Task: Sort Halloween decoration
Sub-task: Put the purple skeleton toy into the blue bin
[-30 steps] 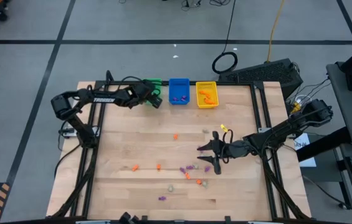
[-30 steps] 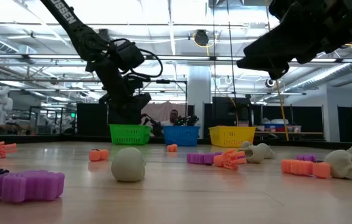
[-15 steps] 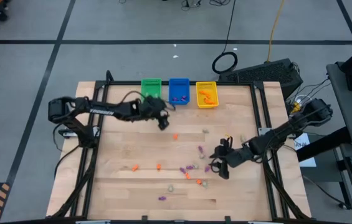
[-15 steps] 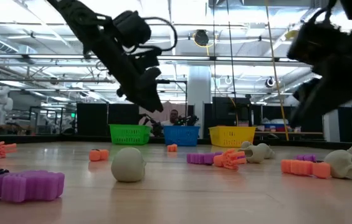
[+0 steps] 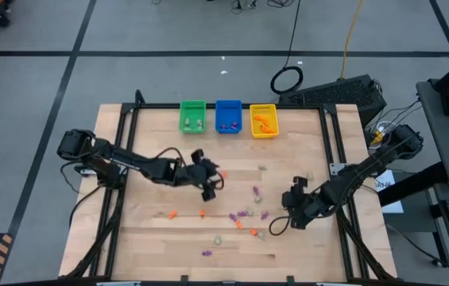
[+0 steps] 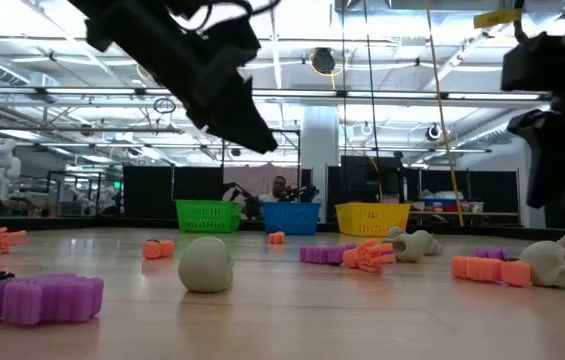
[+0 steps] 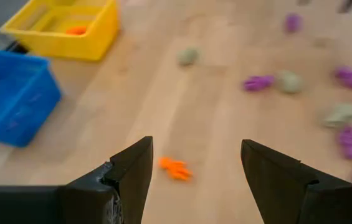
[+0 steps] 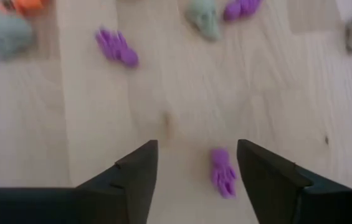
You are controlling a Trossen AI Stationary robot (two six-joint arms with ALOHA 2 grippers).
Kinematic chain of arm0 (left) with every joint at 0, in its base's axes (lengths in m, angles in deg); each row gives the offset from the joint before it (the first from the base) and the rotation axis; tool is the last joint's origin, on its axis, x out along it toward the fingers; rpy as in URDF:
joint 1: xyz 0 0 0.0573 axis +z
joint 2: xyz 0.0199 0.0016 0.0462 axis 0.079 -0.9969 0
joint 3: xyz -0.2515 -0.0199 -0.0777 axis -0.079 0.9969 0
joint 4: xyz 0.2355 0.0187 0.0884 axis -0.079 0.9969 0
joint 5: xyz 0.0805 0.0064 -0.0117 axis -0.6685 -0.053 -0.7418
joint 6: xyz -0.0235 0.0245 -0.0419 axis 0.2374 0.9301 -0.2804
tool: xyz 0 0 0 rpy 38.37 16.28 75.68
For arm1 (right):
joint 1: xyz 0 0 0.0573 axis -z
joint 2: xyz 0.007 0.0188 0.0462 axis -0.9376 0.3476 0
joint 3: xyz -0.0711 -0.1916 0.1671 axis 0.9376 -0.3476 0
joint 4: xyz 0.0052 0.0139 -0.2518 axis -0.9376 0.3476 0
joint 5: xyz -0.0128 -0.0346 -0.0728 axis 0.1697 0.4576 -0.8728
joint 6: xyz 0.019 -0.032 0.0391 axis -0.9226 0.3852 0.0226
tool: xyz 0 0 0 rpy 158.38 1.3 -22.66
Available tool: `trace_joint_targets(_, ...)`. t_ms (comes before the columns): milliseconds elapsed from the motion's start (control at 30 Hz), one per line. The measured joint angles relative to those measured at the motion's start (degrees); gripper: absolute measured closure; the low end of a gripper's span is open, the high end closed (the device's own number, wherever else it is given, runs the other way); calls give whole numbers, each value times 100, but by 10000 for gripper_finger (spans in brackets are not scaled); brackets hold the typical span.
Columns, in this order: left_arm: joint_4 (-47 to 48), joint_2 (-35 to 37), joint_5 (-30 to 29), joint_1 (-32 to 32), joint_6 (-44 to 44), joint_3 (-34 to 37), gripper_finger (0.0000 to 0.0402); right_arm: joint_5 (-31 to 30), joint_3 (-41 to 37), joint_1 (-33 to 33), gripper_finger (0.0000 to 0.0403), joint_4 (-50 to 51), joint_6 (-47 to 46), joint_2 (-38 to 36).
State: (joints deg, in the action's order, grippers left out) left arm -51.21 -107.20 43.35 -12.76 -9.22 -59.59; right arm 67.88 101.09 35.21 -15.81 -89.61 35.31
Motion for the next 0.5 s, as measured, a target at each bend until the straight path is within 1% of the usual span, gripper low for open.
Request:
trace_joint_targets(133,-99,0,0,-361,-140,0,159,7,-3,4,162,496,-300,89)
trace_joint_targets(233,-133,0,0,-590,-143,0,159,-18,-7,4,147,596,-366,124)
trace_joint_targets(367,-182,0,45,-863,-140,0,159,-175,-12,32,143,572,-403,181)
trace_joint_targets(500,-198,-30,54,-1098,-136,0,159,-125,-228,115,151,454,-404,291)
